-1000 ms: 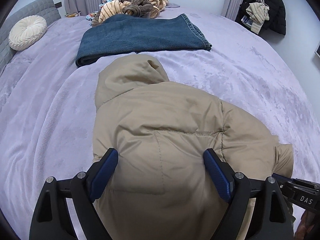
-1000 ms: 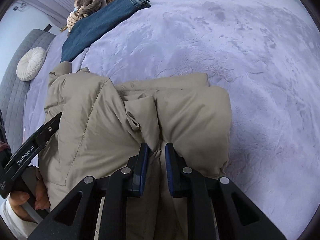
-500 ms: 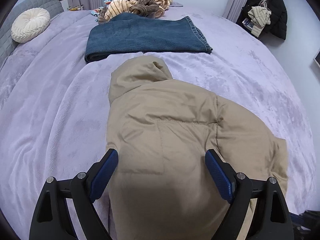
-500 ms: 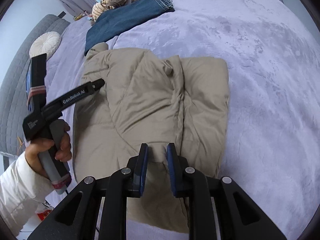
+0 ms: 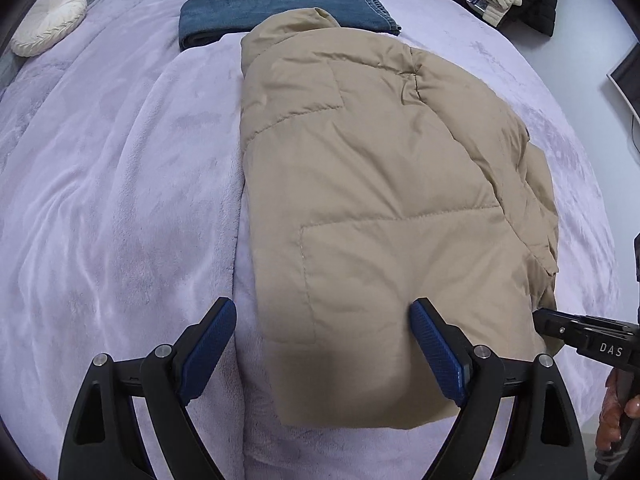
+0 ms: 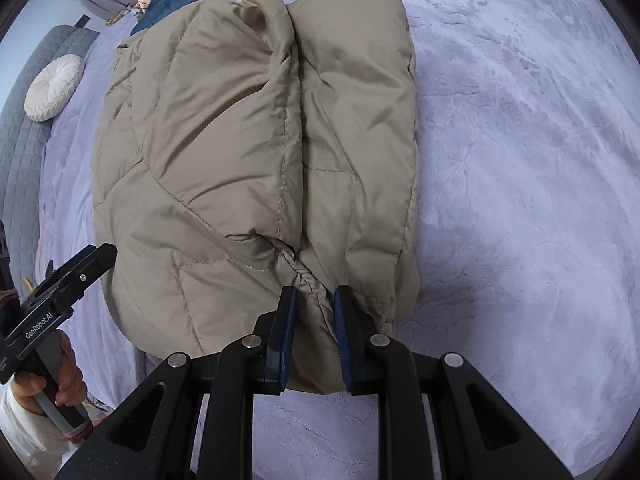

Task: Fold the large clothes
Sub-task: 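Open the right tool and pull both tools back from the jacket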

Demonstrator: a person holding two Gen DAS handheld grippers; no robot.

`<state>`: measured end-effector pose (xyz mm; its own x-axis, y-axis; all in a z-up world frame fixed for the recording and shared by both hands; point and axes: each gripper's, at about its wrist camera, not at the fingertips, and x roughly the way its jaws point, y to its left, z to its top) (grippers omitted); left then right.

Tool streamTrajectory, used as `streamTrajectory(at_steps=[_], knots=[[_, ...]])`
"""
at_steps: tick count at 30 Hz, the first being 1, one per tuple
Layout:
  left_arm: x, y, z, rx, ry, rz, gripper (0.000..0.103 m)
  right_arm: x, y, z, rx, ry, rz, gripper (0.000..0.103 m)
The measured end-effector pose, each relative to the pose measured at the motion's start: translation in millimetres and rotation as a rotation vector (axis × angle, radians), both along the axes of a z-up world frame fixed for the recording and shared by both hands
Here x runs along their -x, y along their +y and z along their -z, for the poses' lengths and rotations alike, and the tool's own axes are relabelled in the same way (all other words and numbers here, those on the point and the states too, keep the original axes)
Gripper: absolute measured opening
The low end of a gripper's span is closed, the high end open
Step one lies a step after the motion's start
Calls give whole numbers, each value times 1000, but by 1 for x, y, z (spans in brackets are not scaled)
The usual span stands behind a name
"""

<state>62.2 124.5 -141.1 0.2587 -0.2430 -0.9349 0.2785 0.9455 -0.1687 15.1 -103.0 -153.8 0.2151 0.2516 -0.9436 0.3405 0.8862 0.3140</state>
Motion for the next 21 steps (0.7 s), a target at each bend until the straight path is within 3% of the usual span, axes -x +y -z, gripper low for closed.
streamTrajectory(at_steps=[10, 18, 21], knots=[[33, 4, -22, -10, 30, 27, 90, 35, 0, -48, -7, -62, 67, 47], [60, 6, -44, 1, 11, -5, 90, 56, 8, -59, -19, -61, 63, 51], [71, 7, -51, 8, 6, -37, 90, 65, 14, -65, -9, -84, 37, 61]])
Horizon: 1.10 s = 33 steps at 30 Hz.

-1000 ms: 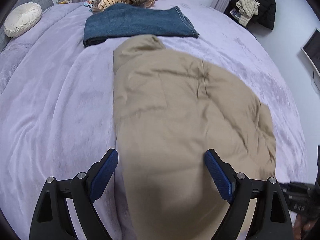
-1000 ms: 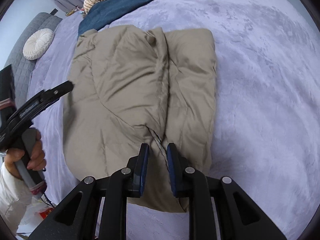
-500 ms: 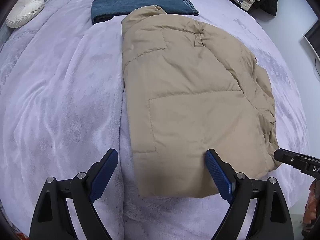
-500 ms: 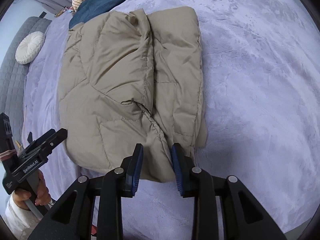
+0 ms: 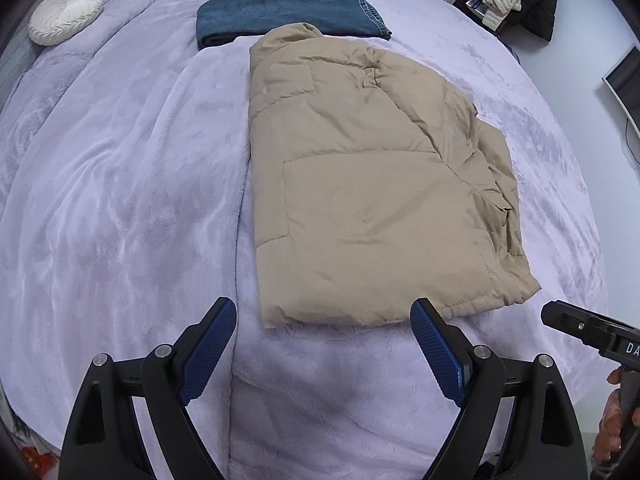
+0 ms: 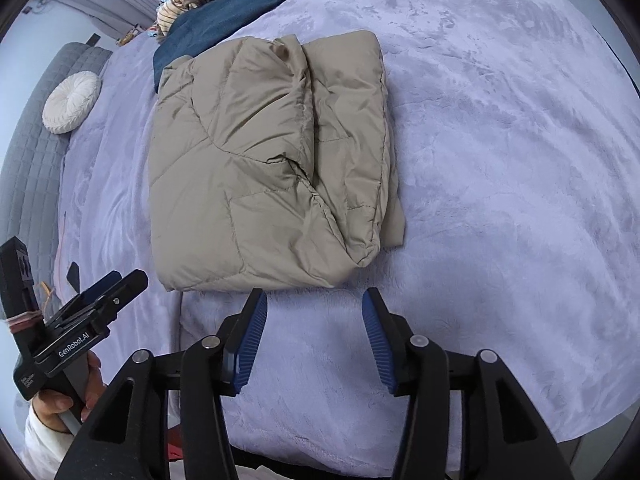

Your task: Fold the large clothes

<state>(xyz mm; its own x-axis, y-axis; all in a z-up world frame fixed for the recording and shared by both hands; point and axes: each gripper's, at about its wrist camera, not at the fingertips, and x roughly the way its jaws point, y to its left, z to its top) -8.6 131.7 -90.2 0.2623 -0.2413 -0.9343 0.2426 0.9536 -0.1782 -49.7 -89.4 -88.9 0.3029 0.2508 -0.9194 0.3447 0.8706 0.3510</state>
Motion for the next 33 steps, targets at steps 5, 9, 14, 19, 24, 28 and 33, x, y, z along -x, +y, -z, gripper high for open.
streamTrajectory(at_steps=[5, 9, 14, 19, 24, 28, 33], knots=[[28, -2, -12, -7, -21, -56, 98, 23, 2, -9, 5, -25, -26, 64], [55, -5, -25, -28, -60, -65, 103, 45, 1, -18, 23, -39, -36, 70], [88, -8, -46, -38, -86, -82, 103, 66, -3, -33, 48, -66, -38, 78], [114, -4, -67, -55, -107, -121, 103, 79, -5, -53, 61, -110, -35, 83], [128, 0, -90, -72, -153, -132, 103, 92, 1, -75, 127, -149, -31, 85], [127, 3, -106, -81, -190, -116, 103, 93, 8, -88, 172, -173, -44, 85], [119, 17, -121, -82, -221, -95, 103, 85, 23, -102, 204, -215, -23, 103]])
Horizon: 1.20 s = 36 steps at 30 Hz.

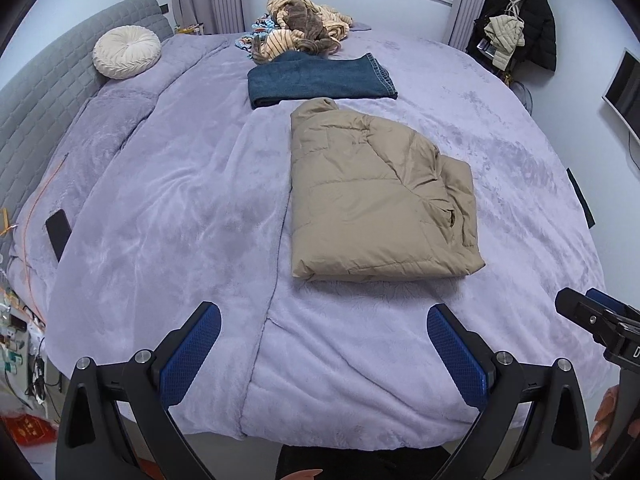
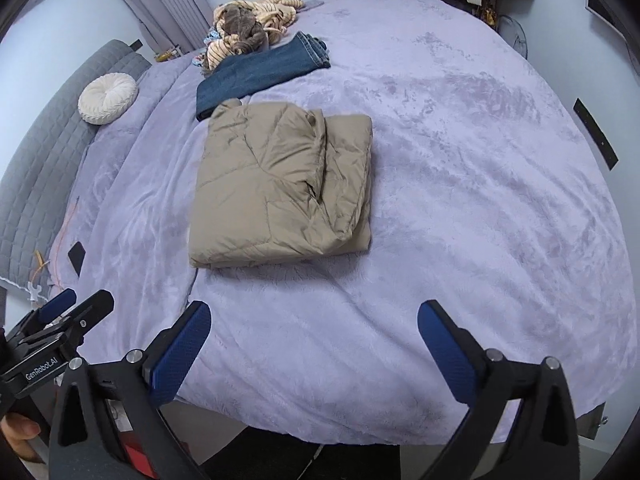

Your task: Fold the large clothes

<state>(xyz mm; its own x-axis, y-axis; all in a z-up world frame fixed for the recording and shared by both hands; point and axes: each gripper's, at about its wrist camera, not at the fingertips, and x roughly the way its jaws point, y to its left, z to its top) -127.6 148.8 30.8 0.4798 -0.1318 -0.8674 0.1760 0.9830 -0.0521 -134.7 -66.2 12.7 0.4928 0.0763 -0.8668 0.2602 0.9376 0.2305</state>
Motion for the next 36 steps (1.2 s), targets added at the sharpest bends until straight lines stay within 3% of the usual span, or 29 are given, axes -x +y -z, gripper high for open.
streamTrajectory(at_steps=[11, 36], knots=[[-23, 34, -24, -16, -45, -6, 103, -18, 27, -33, 60, -55, 95, 103], [-19, 53, -39, -15, -52, -36, 103, -25, 57, -54, 136, -69, 70, 103]])
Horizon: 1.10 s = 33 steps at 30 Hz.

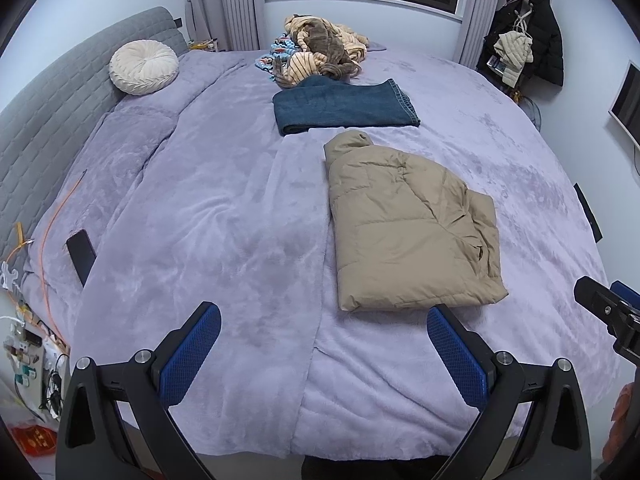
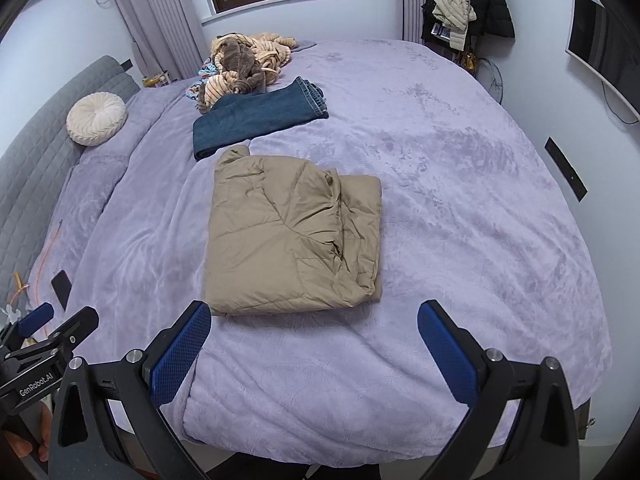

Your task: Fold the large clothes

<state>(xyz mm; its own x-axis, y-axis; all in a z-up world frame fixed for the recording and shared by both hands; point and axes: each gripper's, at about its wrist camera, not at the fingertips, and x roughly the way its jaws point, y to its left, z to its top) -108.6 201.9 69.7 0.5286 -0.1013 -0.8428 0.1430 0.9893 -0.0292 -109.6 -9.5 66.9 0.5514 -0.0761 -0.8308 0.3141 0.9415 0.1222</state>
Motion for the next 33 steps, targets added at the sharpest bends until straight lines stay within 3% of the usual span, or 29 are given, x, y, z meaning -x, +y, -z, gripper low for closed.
streamTrajectory(at_steps=[33], knots=[[-1, 0, -1, -2, 0, -2, 103, -4, 2, -5, 15, 9, -8, 103]])
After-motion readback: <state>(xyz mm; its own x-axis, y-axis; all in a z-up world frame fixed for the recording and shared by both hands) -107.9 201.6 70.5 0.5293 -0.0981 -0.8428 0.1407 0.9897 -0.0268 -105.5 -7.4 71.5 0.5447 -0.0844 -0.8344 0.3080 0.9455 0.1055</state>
